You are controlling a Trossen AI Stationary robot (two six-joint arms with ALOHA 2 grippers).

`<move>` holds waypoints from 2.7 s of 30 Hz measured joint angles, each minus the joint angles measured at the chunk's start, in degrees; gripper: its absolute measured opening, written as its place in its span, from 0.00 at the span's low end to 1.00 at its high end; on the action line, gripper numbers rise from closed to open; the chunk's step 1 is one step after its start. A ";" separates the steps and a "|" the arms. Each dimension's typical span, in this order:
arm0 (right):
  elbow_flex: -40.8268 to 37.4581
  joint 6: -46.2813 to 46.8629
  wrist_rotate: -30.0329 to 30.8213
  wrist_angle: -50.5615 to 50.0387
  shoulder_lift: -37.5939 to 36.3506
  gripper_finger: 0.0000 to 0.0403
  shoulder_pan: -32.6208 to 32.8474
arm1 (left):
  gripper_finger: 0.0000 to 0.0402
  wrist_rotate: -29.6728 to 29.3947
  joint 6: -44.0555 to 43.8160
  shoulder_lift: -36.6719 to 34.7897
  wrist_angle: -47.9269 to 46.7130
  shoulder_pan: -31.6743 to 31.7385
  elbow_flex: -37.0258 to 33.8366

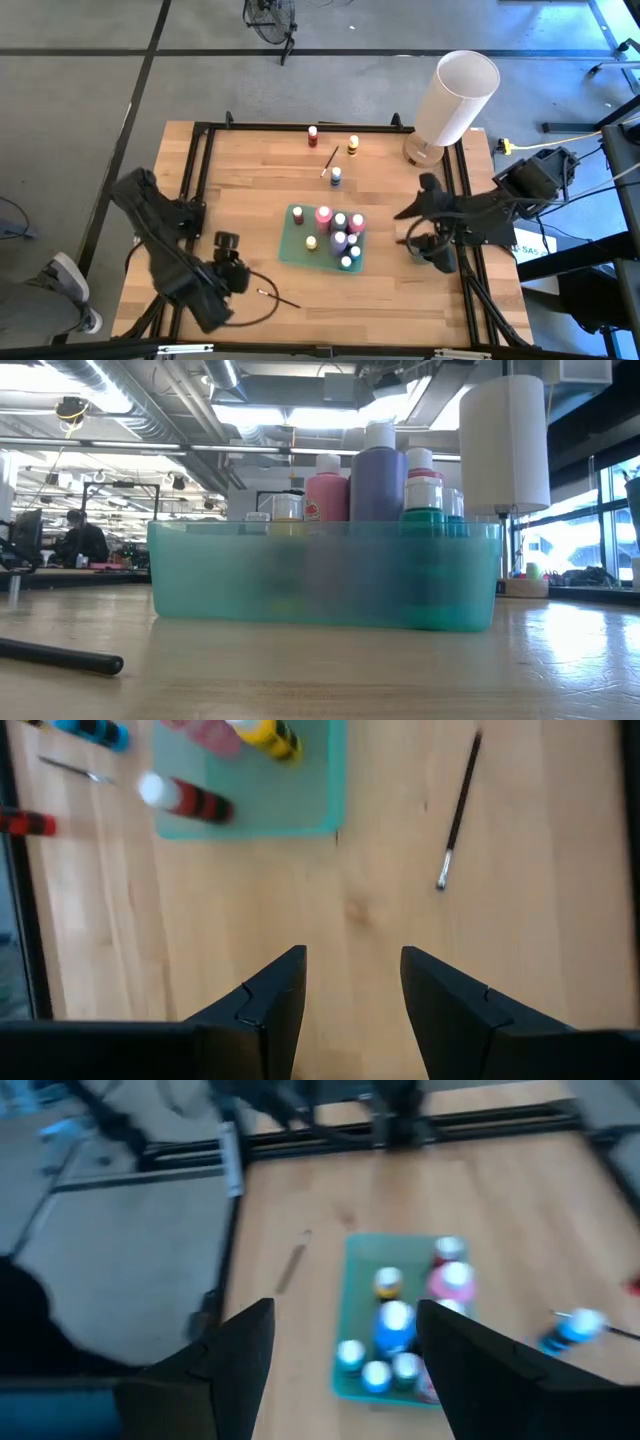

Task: Pick & Place Paint Supplies
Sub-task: Put the black eyeshadow brush into the green cup

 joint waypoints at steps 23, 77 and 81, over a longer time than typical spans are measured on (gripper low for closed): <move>-0.37 -4.70 1.19 7.81 0.64 0.61 16.43 | 0.40 6.36 -1.33 17.46 19.84 -0.03 -2.12; -0.37 -5.74 1.98 9.07 5.49 0.61 10.25 | 0.19 13.81 12.86 2.84 54.70 6.67 -41.60; -0.37 -5.75 0.04 8.96 5.47 0.61 10.25 | 0.19 15.27 11.58 2.84 57.01 7.81 -41.60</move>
